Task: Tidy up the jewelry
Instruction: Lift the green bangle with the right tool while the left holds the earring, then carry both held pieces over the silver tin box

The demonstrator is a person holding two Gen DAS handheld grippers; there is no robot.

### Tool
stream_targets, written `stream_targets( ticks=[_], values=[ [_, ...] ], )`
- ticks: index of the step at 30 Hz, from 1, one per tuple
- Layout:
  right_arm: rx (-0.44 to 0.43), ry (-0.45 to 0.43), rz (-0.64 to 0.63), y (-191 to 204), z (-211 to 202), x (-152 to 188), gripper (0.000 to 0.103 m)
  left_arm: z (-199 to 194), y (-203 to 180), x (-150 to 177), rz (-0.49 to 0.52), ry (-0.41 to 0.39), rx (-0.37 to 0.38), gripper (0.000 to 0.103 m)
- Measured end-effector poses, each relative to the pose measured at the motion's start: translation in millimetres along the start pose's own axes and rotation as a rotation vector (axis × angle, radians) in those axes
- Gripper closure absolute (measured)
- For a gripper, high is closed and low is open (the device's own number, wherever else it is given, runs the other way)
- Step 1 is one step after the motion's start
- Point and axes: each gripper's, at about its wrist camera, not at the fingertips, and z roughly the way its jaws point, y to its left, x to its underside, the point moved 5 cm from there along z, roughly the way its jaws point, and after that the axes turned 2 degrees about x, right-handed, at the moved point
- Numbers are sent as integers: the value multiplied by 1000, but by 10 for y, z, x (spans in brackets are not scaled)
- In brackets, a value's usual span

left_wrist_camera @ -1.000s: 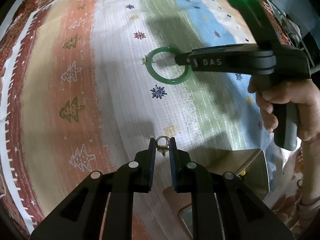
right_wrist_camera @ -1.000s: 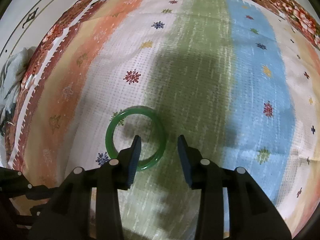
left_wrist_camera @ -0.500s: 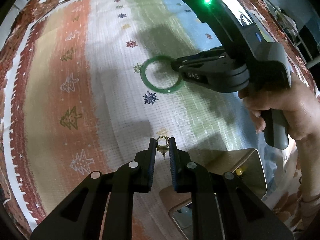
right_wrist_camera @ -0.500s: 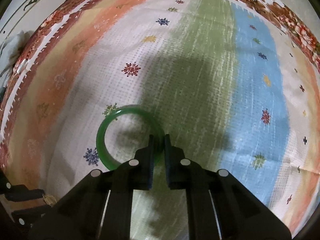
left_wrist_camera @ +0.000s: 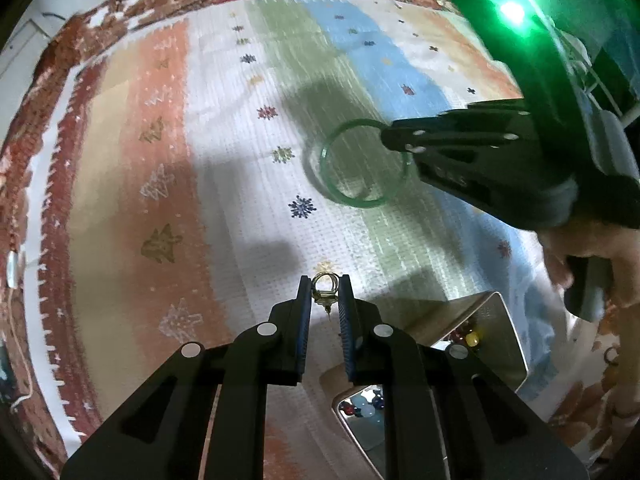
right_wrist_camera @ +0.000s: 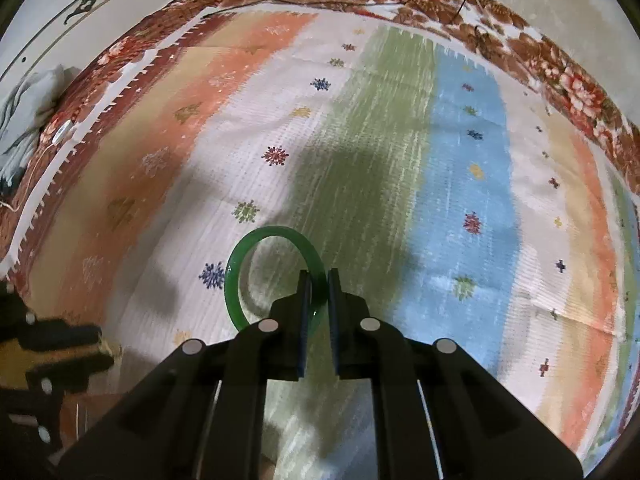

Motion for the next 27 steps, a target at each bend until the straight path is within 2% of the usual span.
stream_targets(
  ticks=[15,27],
  values=[
    [-24,-126,31,83,-542,257,93,-204,-110,31,18,-78,-2,90],
    [-37,-190,43,166,-945,554,93,-474,-237,185,23,-151,41,90]
  ],
)
